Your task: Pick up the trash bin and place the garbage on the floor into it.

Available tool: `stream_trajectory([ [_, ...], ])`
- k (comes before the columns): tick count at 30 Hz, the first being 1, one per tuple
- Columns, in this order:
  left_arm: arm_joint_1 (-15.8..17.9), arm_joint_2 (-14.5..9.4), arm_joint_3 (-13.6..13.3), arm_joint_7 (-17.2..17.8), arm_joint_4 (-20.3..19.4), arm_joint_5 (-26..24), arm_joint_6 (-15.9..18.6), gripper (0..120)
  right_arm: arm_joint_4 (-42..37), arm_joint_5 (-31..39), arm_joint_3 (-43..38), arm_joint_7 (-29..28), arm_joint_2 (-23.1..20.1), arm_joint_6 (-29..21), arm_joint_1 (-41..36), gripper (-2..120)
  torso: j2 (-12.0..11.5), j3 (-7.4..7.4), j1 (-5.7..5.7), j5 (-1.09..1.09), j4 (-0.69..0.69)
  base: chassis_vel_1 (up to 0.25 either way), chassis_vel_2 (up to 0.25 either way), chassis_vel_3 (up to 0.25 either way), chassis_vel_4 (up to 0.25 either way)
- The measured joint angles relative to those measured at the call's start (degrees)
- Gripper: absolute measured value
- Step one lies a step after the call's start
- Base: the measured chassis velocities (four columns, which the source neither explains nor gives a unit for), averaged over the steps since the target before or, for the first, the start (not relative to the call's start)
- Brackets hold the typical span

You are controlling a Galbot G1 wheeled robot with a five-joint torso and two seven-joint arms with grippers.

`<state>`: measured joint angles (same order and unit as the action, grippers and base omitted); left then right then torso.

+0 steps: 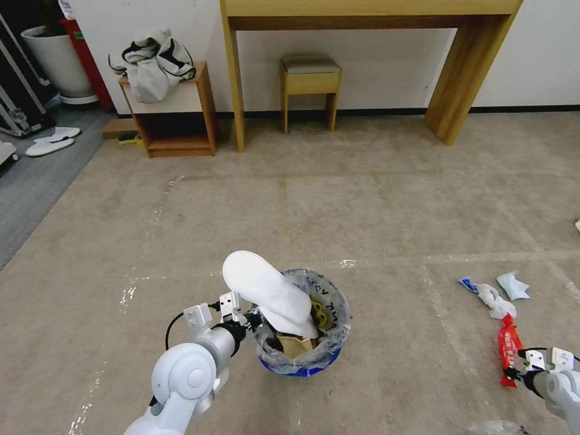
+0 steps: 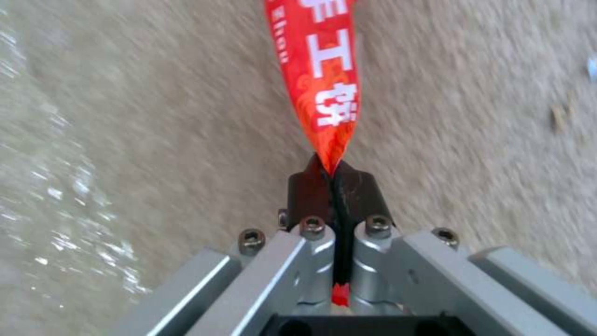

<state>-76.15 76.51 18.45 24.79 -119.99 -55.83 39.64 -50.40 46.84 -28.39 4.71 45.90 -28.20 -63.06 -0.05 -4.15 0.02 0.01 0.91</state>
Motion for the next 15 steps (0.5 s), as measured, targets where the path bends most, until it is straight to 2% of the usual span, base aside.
stream_trajectory([
  [7, 0.0, -0.6, 0.2, 0.0, -0.4, 0.0, 0.0, 1, -4.7, 1.1, -3.0, -1.1, -1.1, 0.2, -2.8, 0, 0.0, 0.01, 0.0, 0.0, 0.02, 0.0, 0.0, 0.0, 0.0],
  [15, 0.0, -0.9, 0.5, -0.1, -0.4, -0.1, 0.1, 1, -19.2, 3.0, -9.0, -2.9, -4.0, -0.7, -9.3, 0, 0.0, 0.01, 0.0, 0.0, 0.01, 0.0, 0.0, 0.0, 0.0],
])
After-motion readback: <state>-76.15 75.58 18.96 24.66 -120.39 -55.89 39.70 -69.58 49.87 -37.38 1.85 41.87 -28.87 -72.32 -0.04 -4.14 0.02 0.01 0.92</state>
